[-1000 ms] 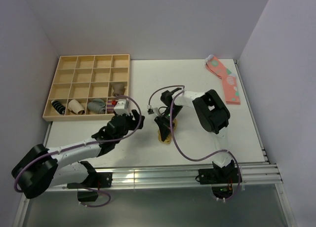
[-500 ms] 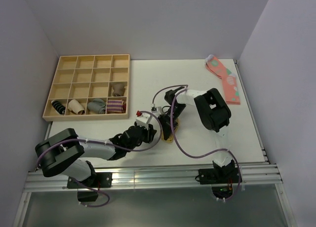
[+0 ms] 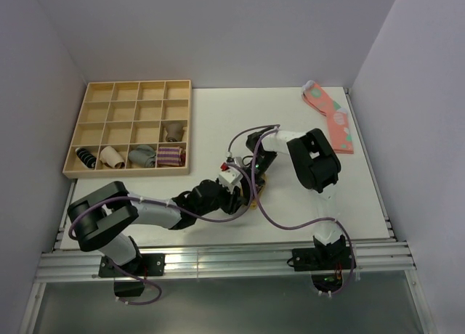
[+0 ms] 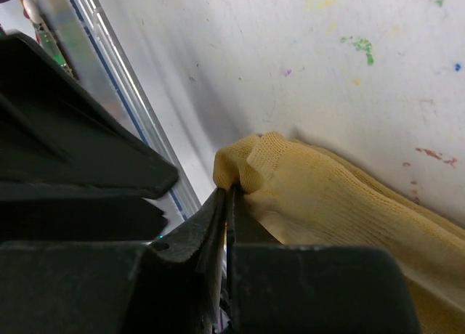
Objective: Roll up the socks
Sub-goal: Roll the sock at the center of the board.
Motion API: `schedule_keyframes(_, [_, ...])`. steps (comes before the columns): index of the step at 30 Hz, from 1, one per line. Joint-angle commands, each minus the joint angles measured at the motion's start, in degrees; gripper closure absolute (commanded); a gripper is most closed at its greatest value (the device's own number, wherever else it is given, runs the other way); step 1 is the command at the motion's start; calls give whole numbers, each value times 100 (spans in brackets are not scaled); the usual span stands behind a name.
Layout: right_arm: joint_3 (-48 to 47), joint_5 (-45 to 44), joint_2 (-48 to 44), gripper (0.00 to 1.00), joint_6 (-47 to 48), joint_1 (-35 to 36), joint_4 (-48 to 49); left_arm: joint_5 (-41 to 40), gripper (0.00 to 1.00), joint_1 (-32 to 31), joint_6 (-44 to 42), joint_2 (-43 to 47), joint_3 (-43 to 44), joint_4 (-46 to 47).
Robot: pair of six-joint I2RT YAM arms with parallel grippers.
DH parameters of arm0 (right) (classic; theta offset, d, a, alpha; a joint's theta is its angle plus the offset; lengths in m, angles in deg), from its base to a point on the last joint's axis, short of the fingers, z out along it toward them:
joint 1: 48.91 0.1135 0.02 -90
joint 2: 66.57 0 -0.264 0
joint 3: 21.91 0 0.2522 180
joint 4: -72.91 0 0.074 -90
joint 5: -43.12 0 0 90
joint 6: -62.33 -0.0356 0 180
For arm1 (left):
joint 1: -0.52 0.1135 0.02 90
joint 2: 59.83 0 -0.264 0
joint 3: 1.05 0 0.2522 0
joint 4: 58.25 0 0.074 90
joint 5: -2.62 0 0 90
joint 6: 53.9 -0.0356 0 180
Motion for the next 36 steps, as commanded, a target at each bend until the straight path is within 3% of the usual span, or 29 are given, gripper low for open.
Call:
schedule_keyframes(1, [-175,83,82,95,120,-85,-245,507,58,-20,-200,-265,352,-131])
schedule_keyframes(8, [-131,136,73,95,217,-120,-307,586,66,103,-174,-389,326,-123])
schedule_keyframes(15, [-148,127,126,95,252,-182,-333,761,68,121,-183,-591,423,-184])
schedule_keyframes(36, [-166,188,170,97,322,-314,-412,533,65,-55,-297,-872,765,-527])
